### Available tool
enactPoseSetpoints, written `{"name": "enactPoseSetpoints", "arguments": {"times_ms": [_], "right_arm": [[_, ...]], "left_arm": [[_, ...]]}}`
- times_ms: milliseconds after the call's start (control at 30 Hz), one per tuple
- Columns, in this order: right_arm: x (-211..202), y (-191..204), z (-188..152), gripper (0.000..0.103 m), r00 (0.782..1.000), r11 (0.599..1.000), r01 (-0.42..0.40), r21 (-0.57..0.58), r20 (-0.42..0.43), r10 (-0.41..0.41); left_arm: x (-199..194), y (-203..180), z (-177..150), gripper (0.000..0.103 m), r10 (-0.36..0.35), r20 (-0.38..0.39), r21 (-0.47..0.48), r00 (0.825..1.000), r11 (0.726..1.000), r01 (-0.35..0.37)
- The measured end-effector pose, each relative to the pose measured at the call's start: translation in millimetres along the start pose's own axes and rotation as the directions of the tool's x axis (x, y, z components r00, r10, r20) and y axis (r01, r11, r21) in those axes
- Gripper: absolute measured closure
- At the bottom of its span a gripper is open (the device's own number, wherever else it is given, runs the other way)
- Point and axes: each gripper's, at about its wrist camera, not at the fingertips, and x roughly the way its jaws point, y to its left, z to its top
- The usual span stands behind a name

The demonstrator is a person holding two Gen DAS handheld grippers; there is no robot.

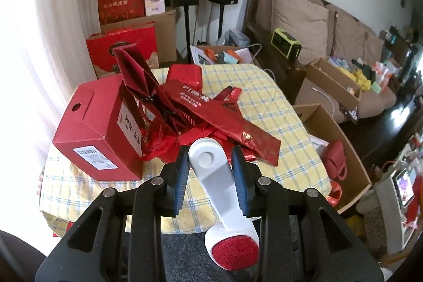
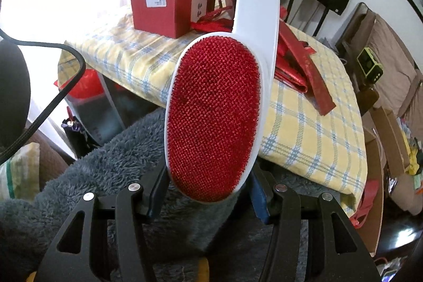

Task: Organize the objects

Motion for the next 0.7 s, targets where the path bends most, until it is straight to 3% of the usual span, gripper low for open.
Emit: {"name": "enactPoseSetpoints", "arguments": {"times_ms": [700], "right_arm": [[-28,-6,1,0.048,0.997,1.0,0.008,0.016,0.073,-0.009]], "left_arm": [[-38,-12,7,0.075,-0.013,0.082,0.002,0.997,1.0,0.013]]}}
